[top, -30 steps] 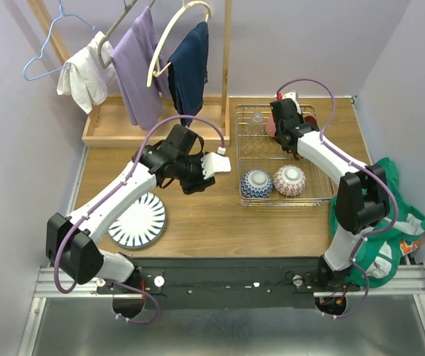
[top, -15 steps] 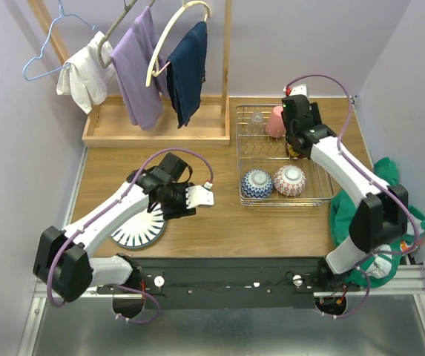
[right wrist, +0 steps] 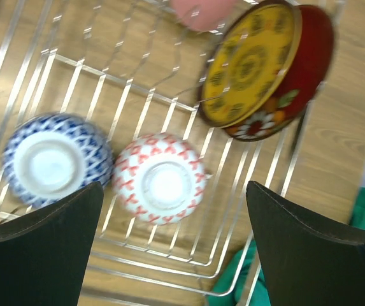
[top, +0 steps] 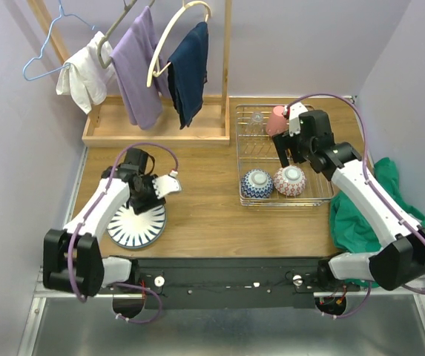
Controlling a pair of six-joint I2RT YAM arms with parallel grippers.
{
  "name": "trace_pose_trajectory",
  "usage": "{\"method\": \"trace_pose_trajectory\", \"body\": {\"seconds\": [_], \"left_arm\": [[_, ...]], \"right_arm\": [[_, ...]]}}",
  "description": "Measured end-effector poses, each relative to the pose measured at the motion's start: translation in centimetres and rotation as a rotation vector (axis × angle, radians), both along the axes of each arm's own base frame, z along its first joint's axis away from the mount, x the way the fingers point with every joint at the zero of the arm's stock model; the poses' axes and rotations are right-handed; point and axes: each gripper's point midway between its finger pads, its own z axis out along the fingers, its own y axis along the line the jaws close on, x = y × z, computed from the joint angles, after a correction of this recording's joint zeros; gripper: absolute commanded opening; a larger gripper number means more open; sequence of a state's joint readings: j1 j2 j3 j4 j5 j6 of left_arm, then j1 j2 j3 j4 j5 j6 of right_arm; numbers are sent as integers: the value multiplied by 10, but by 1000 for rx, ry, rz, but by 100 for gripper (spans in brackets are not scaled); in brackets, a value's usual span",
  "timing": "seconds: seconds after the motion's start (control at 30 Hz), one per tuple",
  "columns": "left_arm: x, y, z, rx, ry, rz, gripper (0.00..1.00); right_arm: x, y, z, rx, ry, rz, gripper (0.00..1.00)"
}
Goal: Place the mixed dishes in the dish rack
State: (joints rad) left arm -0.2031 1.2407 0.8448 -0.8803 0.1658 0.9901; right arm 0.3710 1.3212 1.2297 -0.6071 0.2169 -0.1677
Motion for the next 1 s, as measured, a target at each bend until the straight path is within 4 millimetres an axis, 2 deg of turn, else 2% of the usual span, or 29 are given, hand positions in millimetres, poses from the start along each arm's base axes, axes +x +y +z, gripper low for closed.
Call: {"method": "trace_pose_trajectory", "body": {"seconds": [0.03,0.07,0.2,0.43,0.53,0.63,0.77,0.8,0.87,0.97,1.0], "left_arm": [[5,4,-1,-2,2,16,63],[11,8,-1,-2,5,29,98],[36,29,-4,-25,19,92,99],[64,53,-8,-81,39,152,98],[77,61,-13,-107,56,164,91],[85,66,-20,-125,99,152,79],[85,69,-39,-158,205,132,61],[83,70,-41,-168,226,133,50],[76,68,-43,-191,267,112,43],[66,65,-43,-205,301,73,15],[64,64,-43,-208,305,56,9]], "right_arm": [[-5,4,-1,20,16,24,100],[-7,6,-2,30,24,35,100],[-14,8,-1,70,44,62,100],[-20,9,-5,122,86,87,100],[-25,17,-10,158,125,129,100],[-27,24,-15,180,157,159,100],[-18,39,-24,214,209,203,99],[-15,42,-26,220,220,210,100],[-12,48,-30,235,240,226,100],[-4,57,-33,252,258,250,100],[-1,60,-33,257,261,255,100]]}}
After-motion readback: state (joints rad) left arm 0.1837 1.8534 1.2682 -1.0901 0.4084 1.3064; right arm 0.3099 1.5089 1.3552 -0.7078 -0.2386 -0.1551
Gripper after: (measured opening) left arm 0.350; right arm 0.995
